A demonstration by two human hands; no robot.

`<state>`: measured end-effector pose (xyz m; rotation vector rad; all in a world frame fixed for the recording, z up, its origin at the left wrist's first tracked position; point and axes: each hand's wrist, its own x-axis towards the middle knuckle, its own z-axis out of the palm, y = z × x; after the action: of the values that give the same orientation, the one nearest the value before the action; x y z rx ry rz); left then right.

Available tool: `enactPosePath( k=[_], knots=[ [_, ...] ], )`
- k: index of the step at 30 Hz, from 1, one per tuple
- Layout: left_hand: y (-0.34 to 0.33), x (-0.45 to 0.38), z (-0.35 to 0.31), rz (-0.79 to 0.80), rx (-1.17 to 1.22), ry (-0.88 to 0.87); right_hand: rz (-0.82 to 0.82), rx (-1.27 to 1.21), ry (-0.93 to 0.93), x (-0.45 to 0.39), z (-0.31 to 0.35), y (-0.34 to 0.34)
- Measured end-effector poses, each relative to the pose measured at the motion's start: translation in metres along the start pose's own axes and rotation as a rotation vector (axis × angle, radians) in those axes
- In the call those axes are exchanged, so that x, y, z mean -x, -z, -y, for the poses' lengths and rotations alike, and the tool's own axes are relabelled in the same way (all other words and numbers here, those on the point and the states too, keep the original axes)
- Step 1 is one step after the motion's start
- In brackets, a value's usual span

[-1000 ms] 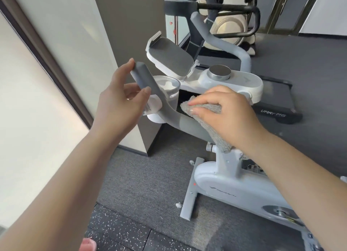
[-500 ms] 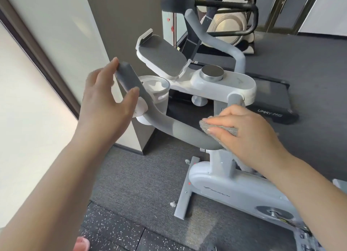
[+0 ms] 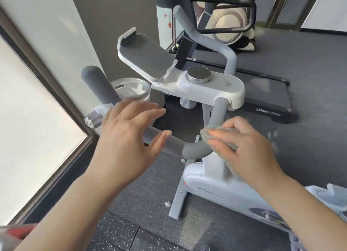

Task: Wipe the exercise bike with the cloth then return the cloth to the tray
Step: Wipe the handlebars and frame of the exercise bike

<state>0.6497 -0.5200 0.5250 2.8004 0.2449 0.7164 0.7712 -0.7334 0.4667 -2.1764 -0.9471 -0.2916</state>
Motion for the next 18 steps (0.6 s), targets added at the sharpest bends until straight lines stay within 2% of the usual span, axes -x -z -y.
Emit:
enactPosePath(
  k=[2,4,8,15,18],
  knots=[
    [-0.008,0.003,-0.005,0.075,-0.033,-0.002,-0.029,-0.065,-0.024,-0.01,-0.004,0.005],
    [-0.014,0.004,-0.008,0.114,-0.065,-0.004,-0.035,-0.106,0.034,-0.016,0.008,0.003],
    [-0.02,0.005,-0.013,0.132,-0.12,-0.003,0.063,-0.045,0.142,-0.01,0.02,-0.012],
    [-0.025,0.004,-0.023,0.146,-0.159,0.033,0.045,-0.01,0.016,-0.033,-0.037,0.007],
    [-0.028,0.006,-0.029,0.151,-0.136,0.042,-0.015,-0.054,-0.006,-0.042,-0.035,0.015]
  ],
)
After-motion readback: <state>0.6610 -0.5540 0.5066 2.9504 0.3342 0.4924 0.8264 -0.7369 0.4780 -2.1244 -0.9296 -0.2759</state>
